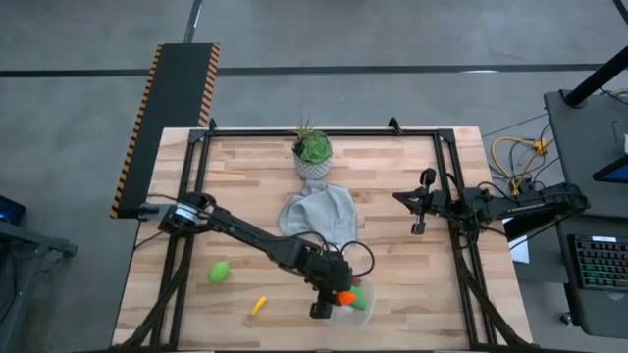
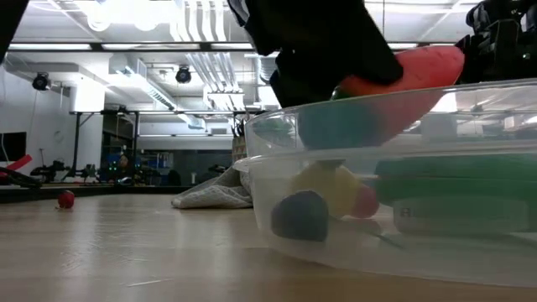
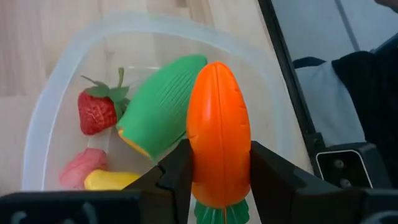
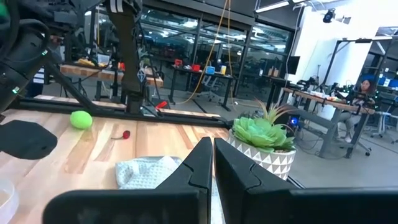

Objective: Pick and placing Produce into tupperware
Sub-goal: Put the carrot into the transparent bin, then put the red cherry into the transparent bin

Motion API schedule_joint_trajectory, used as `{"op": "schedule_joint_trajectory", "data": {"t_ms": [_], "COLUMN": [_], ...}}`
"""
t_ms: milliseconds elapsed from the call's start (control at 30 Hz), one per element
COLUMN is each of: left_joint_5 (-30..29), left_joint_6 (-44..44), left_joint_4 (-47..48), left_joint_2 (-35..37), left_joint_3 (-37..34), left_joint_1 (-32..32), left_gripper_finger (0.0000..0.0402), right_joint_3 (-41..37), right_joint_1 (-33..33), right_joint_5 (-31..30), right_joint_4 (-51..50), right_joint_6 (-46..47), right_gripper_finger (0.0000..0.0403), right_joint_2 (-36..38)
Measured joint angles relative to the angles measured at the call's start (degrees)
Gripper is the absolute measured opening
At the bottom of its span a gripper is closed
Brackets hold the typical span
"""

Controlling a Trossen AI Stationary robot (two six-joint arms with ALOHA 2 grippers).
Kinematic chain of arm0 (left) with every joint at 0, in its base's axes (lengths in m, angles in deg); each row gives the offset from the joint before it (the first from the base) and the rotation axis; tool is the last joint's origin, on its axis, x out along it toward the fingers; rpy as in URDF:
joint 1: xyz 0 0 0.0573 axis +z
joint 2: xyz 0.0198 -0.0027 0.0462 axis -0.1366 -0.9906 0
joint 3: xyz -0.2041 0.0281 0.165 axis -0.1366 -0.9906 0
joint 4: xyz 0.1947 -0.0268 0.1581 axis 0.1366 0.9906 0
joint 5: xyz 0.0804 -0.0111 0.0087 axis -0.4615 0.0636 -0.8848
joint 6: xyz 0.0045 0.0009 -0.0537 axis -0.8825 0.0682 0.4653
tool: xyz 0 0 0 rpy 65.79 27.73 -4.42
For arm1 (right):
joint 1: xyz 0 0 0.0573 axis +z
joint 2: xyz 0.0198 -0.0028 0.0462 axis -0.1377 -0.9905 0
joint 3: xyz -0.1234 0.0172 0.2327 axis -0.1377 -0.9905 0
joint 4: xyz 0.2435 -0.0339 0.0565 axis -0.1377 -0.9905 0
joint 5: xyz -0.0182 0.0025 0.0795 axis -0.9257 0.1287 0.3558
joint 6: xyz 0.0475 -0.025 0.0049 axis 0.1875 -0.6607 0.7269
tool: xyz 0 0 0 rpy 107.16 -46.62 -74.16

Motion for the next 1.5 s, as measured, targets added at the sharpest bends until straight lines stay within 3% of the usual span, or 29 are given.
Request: {"op": "schedule_joint_trajectory", "data": {"t_ms": [667,1033,1233,1400,1500], "left_joint_5": [0.2,0.7,0.7,0.4,-4.3], "left_joint_6": [-2.5,-2.5,-2.9,-8.7,-14.5], "left_joint_4": [-0.6,-0.5,0.0,6.4,15.9], "left_joint_2": [-0.6,-0.6,-0.5,2.2,5.2], "left_joint_3": [0.3,0.2,0.5,0.9,0.9], "left_joint_1": [-0.8,-0.8,-0.8,-0.4,0.0], "left_gripper_finger": [0.0116,0.0215,0.0236,0.0237,0.0237], "right_joint_3": [0.0,0.0,0.0,0.0,0.0], "right_joint_1": [0.0,0.0,0.0,0.0,0.0], "right_joint_5": [0.0,0.0,0.0,0.0,0.0], "right_joint_4": [-0.9,-0.9,-0.9,-0.9,-1.2], "right_joint_6": [0.3,0.3,0.3,0.3,0.3], "right_gripper_finger": [0.0009,0.0009,0.0009,0.0009,0.0009], "right_joint_2": [0.0,0.0,0.0,0.0,0.0]}}
